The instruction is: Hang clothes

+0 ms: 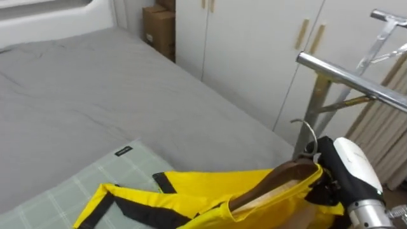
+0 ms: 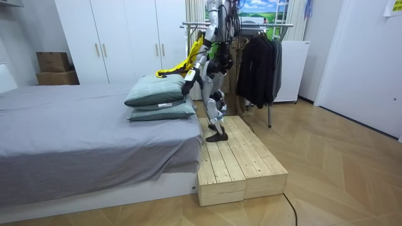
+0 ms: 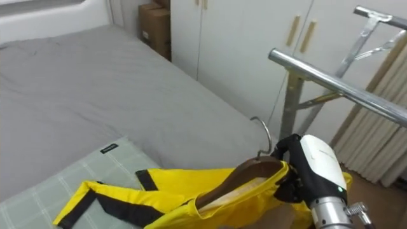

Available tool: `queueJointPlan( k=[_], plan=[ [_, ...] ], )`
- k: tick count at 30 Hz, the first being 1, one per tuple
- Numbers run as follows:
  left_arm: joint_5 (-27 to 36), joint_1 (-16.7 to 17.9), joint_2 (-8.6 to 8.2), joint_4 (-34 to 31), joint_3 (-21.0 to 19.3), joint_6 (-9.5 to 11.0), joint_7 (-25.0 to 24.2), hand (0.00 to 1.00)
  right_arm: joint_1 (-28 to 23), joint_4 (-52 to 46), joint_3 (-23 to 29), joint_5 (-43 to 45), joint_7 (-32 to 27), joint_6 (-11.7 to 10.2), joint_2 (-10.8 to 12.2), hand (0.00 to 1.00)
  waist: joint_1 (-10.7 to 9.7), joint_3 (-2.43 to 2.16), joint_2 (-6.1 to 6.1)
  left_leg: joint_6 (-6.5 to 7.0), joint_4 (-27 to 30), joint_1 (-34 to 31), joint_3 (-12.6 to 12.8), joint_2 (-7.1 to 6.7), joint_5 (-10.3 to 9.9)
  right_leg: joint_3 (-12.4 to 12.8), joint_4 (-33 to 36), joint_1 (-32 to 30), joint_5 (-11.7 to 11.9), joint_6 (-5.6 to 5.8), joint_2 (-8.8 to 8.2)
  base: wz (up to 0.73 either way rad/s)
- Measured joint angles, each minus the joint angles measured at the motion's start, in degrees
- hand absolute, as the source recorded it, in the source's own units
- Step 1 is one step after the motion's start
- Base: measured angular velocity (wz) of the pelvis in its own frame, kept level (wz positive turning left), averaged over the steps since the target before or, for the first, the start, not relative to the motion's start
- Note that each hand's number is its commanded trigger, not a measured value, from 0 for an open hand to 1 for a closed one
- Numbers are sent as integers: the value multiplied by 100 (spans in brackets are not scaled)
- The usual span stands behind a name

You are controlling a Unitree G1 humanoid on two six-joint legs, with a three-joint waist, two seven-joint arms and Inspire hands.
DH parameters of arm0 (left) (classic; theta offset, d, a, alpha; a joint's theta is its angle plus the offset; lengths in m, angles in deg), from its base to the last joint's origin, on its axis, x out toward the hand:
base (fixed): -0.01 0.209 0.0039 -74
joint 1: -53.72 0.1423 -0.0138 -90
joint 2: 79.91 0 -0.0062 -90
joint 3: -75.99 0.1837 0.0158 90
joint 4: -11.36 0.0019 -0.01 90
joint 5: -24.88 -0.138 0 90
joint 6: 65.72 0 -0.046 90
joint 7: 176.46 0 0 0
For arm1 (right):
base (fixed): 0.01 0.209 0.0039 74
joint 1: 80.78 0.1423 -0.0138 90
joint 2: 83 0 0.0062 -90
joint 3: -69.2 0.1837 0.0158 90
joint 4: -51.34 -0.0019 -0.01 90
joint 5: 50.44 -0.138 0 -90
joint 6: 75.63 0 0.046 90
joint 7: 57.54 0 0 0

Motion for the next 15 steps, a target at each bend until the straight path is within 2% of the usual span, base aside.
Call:
queueJointPlan(
  k=[1,2,3,4,5,6,7,8,10,12,13,15],
  plan=[
    [0,2,-35,0,-4,-28,35,0,-2,3,0,-10,-17,5,-8,100,7,0,1,4,-33,-9,-239,-77,18,107,21,-16,5,-12,18,-81],
    [2,2,-102,0,-3,-59,96,0,-3,5,0,-36,-44,51,-12,100,4,0,0,-6,-222,-23,-676,-310,29,347,52,-58,14,-44,43,-78],
    [2,2,-153,0,-1,-60,119,0,-3,5,-1,-70,-69,121,-8,100,1,-3,7,-10,-456,-49,-982,-504,31,565,49,-108,63,-32,63,-76],
    [2,2,-179,0,-6,-60,140,0,-4,6,-1,-82,-80,151,-4,100,1,-5,11,-11,-562,-70,-1100,-588,32,675,44,-133,95,-28,86,-75],
    [2,2,-231,0,-10,-60,208,0,-6,6,-4,-78,-80,195,2,100,1,-10,21,-10,-768,-95,-1235,-727,32,921,54,-192,140,-28,149,-74],
    [4,2,-277,0,-7,-59,280,0,-8,4,-12,-44,-81,239,11,100,-1,-24,43,-9,-902,-128,-1240,-796,31,1137,54,-235,175,-6,229,-75],
    [4,3,-301,0,-4,-59,307,0,-8,4,-13,-37,-81,247,17,100,-7,-38,60,-7,-954,-160,-1249,-818,29,1210,53,-257,182,0,265,-68],
    [7,-1,-360,-1,2,-59,371,0,-7,-30,-23,-20,-92,267,22,100,-38,-62,89,-5,-1001,-231,-1365,-893,34,1332,51,-314,221,10,340,-67],
    [9,-6,-468,-1,31,-59,446,0,-6,-54,-49,6,-146,304,40,100,-50,-95,127,68,-1032,-271,-1475,-950,74,1541,-40,-326,365,30,449,-66],
    [10,-50,-536,-2,236,-47,501,0,-5,-55,-66,-5,-234,351,53,100,-50,-105,129,165,-1105,-268,-1537,-1029,132,1819,-206,-313,559,100,568,-60],
    [10,-56,-537,-4,281,-30,507,0,-5,-55,-67,-5,-234,362,56,100,-49,-110,125,179,-1125,-265,-1536,-1043,141,1885,-253,-308,608,102,591,-55],
    [10,-81,-549,-5,408,0,552,0,0,-56,-65,33,-247,363,71,100,-92,-114,121,233,-1178,-273,-1530,-1086,172,2038,-366,-308,713,177,633,-38]
  ],
)
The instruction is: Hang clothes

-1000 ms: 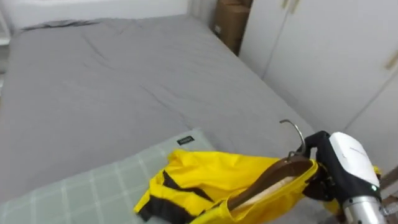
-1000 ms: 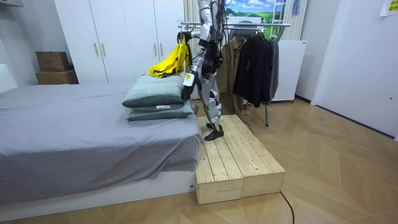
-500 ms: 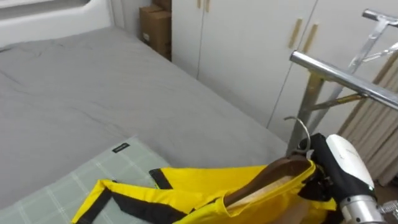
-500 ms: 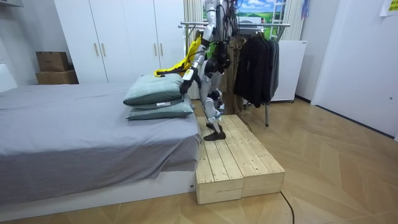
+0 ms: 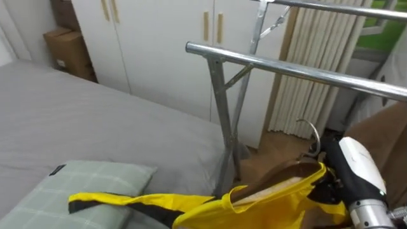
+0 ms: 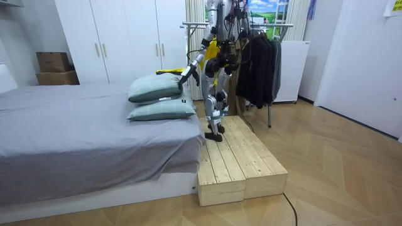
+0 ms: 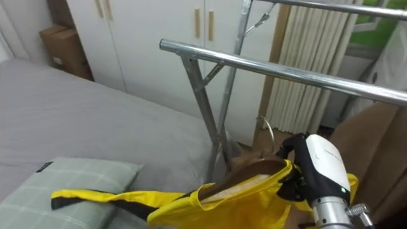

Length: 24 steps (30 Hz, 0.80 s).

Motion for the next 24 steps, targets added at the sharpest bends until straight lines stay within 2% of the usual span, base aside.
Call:
queueJointPlan(
  k=[3,6,10,11,12,13,14,15,16,17,18,19,20,21,24],
  plan=[
    [0,-88,-25,-30,113,1,133,0,-1,0,26,50,-75,89,144,100,-173,1,-3,72,-100,-5,134,-20,44,173,-185,-3,129,196,16,-26],
    [0,-107,-56,-143,209,63,145,0,1,0,24,137,-91,133,223,100,-192,2,2,148,-176,10,341,-20,96,297,-264,-27,200,303,25,-29],
    [1,-106,-56,-142,434,169,142,0,1,1,25,103,-92,142,235,100,-198,3,0,189,-171,13,508,-34,101,443,-266,-80,257,390,36,-23],
    [3,-106,-57,-135,530,170,142,0,0,1,17,82,-93,147,241,100,-196,5,2,215,-193,23,559,-91,115,524,-286,-96,294,435,50,-20],
    [4,-106,-57,-122,557,170,142,0,1,1,11,84,-93,154,250,100,-192,9,7,224,-213,32,601,-92,121,556,-310,-99,315,454,54,-31],
    [5,-106,-54,-92,591,170,142,0,-2,0,4,91,-93,190,278,100,-177,16,16,231,-247,56,703,-82,128,591,-384,-93,380,492,56,-46],
    [4,-103,-53,-10,578,189,142,0,-10,1,1,89,-90,230,315,100,-123,16,26,258,-339,131,920,-16,129,566,-478,-100,443,538,52,-69],
    [7,-104,-46,89,561,227,141,0,-8,-4,1,87,-92,234,379,100,-24,22,56,246,-433,195,1212,93,138,255,-410,-99,423,494,-36,-77],
    [6,-113,-48,120,561,241,137,0,-1,-4,1,85,-93,233,389,100,63,68,60,227,-432,245,1379,133,139,-215,-105,-204,282,362,-217,-78],
    [9,-90,-76,160,559,250,124,0,-25,7,9,76,-94,230,376,100,133,94,84,199,-405,353,1587,159,69,-872,574,-299,-125,380,-682,-57],
    [11,-90,-64,175,517,249,76,0,-24,28,6,58,-99,230,386,100,148,84,52,140,-330,417,1663,131,-11,-1047,810,-297,-364,640,-1073,-37],
    [11,-99,-39,175,493,248,36,0,-16,28,-7,46,-101,228,401,100,144,83,8,104,-274,412,1640,104,-22,-1014,757,-305,-418,655,-1125,-5],
    [11,-102,-28,176,446,247,9,0,-20,32,-20,-4,-101,227,392,100,101,86,6,60,-212,392,1531,105,0,-975,673,-265,-437,655,-1084,0],
    [11,-99,-24,178,421,247,7,0,-21,32,-21,-76,-104,228,387,100,100,84,10,31,-247,394,1488,97,20,-934,502,-189,-402,599,-997,4],
    [8,-90,1,170,256,247,7,0,-19,31,-47,-130,-92,214,390,100,107,69,-65,-33,-424,409,1475,116,96,-988,186,-84,-250,536,-896,0]
  ],
)
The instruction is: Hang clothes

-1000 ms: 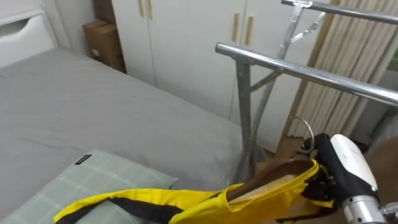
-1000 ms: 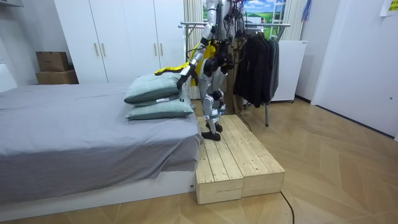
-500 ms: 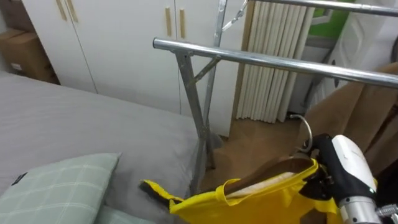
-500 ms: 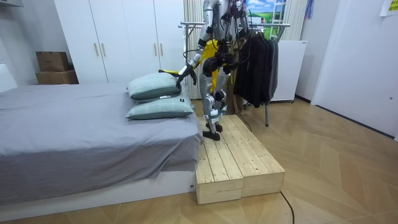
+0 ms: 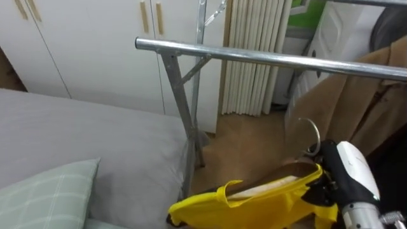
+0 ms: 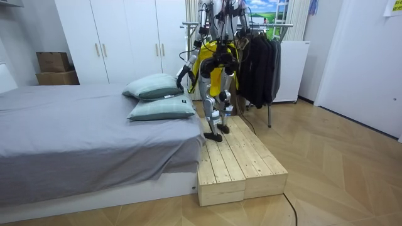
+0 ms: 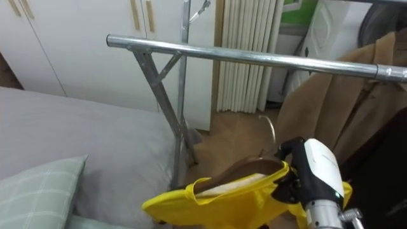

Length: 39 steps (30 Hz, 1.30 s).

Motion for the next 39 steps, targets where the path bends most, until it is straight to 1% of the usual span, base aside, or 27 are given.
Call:
queueJointPlan(
  k=[3,4,6,7,9,15,19,21,23,27,29,32,35,37,39],
  plan=[
    [-11,6,24,-23,-41,-1,2,0,7,-1,8,-9,28,-2,-2,100,-17,-22,-59,-23,-53,14,-59,24,13,-68,-157,97,37,-17,32,7],
    [-11,6,25,-24,-61,-1,6,0,20,-1,9,-8,51,-2,-4,100,-14,-23,-71,-24,-58,21,-62,28,14,-72,-163,106,43,-20,38,7],
    [-17,29,42,-61,-152,-1,63,0,23,-14,9,-1,85,-3,-4,100,31,-19,-157,-39,-103,61,-56,50,21,-118,-251,153,59,-39,67,0],
    [-26,39,43,-81,-193,-1,81,0,23,-20,10,7,107,-2,-4,100,39,-19,-179,-42,-108,67,-60,57,23,-127,-261,168,64,-44,74,3],
    [-27,50,52,-86,-207,0,172,0,33,-91,17,36,192,-2,-7,100,56,-41,-228,-71,-147,70,-108,68,40,-188,-350,212,79,-62,83,8],
    [-29,75,54,-86,-203,79,264,0,239,-101,102,5,301,-3,-44,100,97,-41,-226,-109,-178,63,-231,78,66,-262,-366,258,80,-64,89,8],
    [-29,148,58,-82,-198,154,268,0,255,-101,112,-138,305,-4,-47,100,104,-40,-207,-126,-206,129,-262,96,76,-325,-458,378,88,-77,102,5],
    [-44,259,71,-81,-195,287,268,0,256,-101,117,-384,306,-11,-55,100,140,-39,-177,-130,-246,203,-250,96,78,-328,-477,436,88,-77,110,0],
    [-76,306,71,-81,-193,380,268,0,256,-101,120,-593,306,-22,-74,100,156,-31,-155,-130,-249,209,-260,96,78,-340,-519,465,91,-82,110,2],
    [-79,323,70,-82,-193,481,260,0,256,-100,119,-944,307,-36,-87,100,234,-43,-110,-132,-275,237,-269,98,79,-355,-546,498,98,-92,114,1],
    [-79,314,70,-82,-194,500,251,0,260,-94,118,-1165,345,-44,-134,100,262,-42,-100,-132,-275,237,-278,96,79,-360,-546,500,98,-92,112,0],
    [-176,314,63,-82,-202,512,235,0,303,35,123,-1540,436,-89,-290,100,271,-38,-89,-132,-275,238,-304,92,79,-356,-547,514,97,-92,105,3],
    [-195,314,64,-96,-217,526,174,0,383,159,153,-1778,511,-99,-304,100,264,-32,-77,-132,-276,239,-318,89,79,-374,-548,525,96,-91,102,4],
    [-197,293,64,-97,-266,526,161,0,563,485,189,-1959,534,-108,-304,100,231,-31,-77,-132,-276,246,-390,80,80,-443,-557,574,90,-82,85,13],
    [-192,288,58,-143,-299,534,159,0,766,903,239,-2218,553,-108,-304,100,270,-32,-86,-132,-273,260,-424,76,79,-461,-555,586,73,-79,82,8]
  ],
)
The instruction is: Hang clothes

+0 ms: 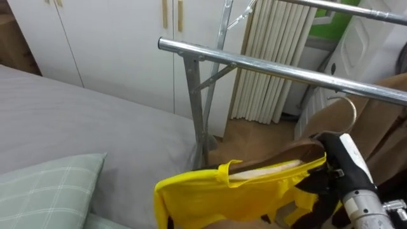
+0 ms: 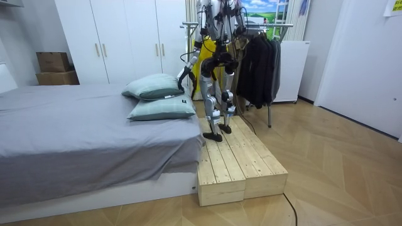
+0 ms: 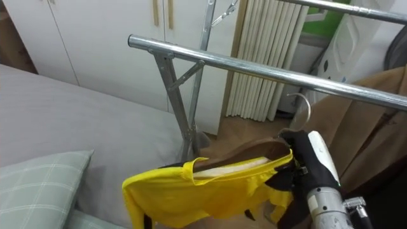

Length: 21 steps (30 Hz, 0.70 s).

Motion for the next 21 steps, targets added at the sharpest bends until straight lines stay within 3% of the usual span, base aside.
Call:
queueJointPlan(
  k=[7,10,12,21],
  plan=[
    [-135,29,-8,-157,-156,128,0,0,165,731,114,-381,28,-34,-74,100,142,-1,-18,-2,30,-57,-128,5,1,-37,7,-8,-35,-6,-3,7],
    [-177,50,-14,-206,-268,154,-7,0,165,876,121,-544,89,-38,-245,100,144,1,-33,-2,27,-56,-156,3,1,-36,8,-9,-44,-8,-1,-1],
    [-177,86,-11,-273,-389,166,-7,0,164,954,230,-540,99,-38,-270,100,143,13,-72,-2,28,-46,-286,-3,1,-35,6,-3,-44,-9,9,-6],
    [-180,136,-1,-416,-455,183,-8,0,434,1630,406,-364,102,-41,-402,100,117,26,-132,-2,46,-61,-363,-22,1,-46,16,-19,-54,-23,4,1]
  ],
)
